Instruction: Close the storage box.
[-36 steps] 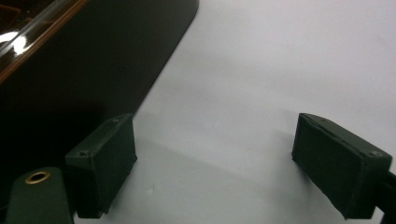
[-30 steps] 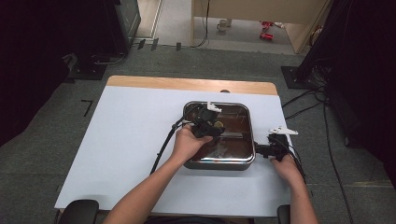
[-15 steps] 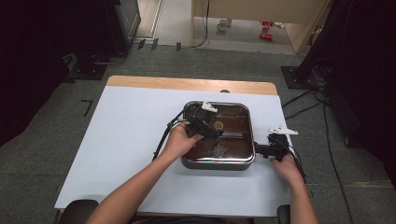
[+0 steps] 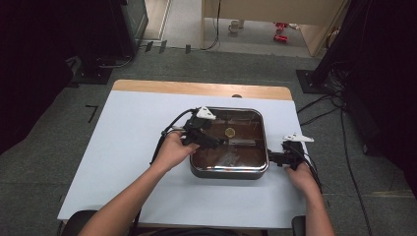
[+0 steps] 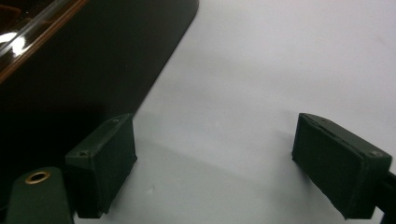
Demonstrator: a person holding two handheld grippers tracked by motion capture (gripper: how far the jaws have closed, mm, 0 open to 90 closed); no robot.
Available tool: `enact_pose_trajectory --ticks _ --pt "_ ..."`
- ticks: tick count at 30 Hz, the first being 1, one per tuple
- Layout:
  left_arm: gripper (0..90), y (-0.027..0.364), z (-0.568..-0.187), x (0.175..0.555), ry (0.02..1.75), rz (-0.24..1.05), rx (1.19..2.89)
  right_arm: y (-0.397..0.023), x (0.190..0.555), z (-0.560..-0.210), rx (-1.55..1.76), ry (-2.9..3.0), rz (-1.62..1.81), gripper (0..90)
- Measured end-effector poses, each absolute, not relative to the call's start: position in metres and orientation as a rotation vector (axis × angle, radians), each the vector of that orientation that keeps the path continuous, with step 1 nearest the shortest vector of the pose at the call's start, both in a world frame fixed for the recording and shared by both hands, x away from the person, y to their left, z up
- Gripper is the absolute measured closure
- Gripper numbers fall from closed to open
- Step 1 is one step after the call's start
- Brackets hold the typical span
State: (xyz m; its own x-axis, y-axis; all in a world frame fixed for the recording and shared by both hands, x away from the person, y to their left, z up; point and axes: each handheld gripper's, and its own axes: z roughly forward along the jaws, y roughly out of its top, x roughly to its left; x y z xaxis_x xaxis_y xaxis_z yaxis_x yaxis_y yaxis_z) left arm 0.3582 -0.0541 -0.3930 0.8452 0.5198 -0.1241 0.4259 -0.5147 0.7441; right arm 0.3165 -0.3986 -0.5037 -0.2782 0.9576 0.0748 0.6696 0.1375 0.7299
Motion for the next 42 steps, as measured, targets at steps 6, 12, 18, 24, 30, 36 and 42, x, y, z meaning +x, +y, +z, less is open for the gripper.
enact_pose_trajectory --ticks 6,12,18,24,30,36,42 --pt "22.5 -0.031 -0.392 0.352 0.699 0.118 2.147 -0.399 0.316 -0.504 1.562 2.01 0.944 13.2" --pt "22.0 -0.012 -0.391 0.345 0.7 0.139 2.136 -0.399 0.316 -0.504 1.561 2.01 0.944 13.2" --pt "21.9 0.008 -0.393 0.338 0.735 0.156 2.127 -0.399 0.316 -0.504 1.563 2.009 0.944 13.2" --pt "21.6 0.031 -0.398 0.332 0.764 0.179 2.098 -0.399 0.316 -0.504 1.562 2.009 0.944 13.3" --pt "21.6 0.052 -0.408 0.328 0.798 0.179 2.069 -0.399 0.316 -0.504 1.563 2.009 0.944 13.2" --pt "21.7 0.068 -0.427 0.324 0.824 0.213 2.074 -0.398 0.316 -0.504 1.563 2.009 0.944 13.2" --pt "21.7 0.073 -0.445 0.316 0.794 0.282 2.114 -0.399 0.316 -0.504 1.562 2.009 0.944 13.3"
